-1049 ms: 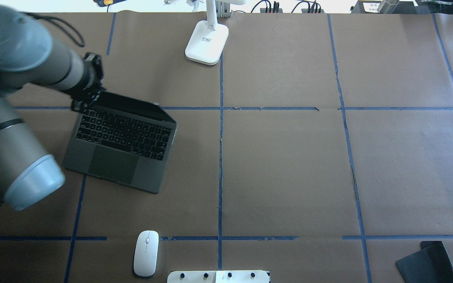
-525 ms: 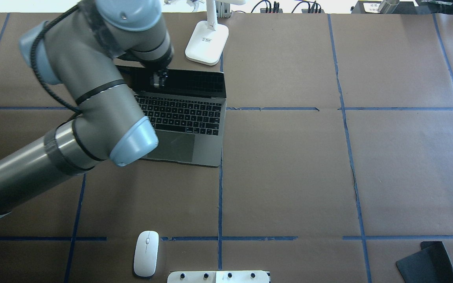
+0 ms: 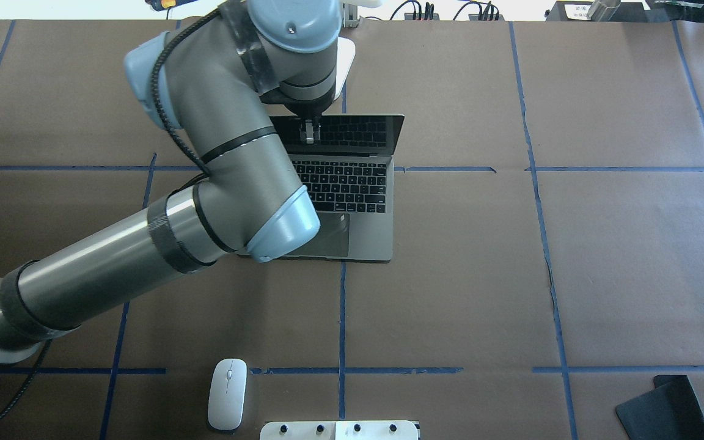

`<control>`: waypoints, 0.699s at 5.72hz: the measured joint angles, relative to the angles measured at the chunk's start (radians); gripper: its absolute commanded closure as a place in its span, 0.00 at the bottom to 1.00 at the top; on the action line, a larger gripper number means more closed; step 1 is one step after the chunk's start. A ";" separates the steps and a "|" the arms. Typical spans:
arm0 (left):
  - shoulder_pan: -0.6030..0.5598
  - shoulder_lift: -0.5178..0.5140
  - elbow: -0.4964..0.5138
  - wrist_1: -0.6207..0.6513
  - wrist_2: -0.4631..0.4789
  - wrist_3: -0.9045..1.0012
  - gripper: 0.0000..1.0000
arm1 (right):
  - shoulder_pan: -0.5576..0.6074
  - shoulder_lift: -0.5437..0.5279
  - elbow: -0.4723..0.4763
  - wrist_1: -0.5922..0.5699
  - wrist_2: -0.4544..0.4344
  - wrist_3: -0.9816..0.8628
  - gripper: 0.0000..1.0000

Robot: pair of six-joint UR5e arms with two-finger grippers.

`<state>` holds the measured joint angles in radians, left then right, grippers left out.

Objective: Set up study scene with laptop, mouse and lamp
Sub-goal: 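Move the laptop with the left gripper toward the white lamp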

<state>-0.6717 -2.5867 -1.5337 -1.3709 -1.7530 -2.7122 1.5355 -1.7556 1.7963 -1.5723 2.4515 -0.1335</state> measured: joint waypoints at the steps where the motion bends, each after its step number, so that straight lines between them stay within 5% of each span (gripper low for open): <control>1: 0.006 -0.025 0.038 -0.005 0.000 -0.002 1.00 | 0.000 0.000 0.000 0.000 0.004 0.000 0.00; 3: 0.008 -0.035 0.072 -0.014 0.000 0.005 0.98 | 0.000 0.000 -0.001 0.000 0.012 0.001 0.00; 4: 0.007 -0.034 0.082 -0.015 0.008 0.010 0.79 | 0.000 0.000 -0.001 0.000 0.013 0.001 0.00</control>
<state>-0.6644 -2.6207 -1.4519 -1.3861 -1.7452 -2.7020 1.5355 -1.7560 1.7955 -1.5723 2.4646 -0.1320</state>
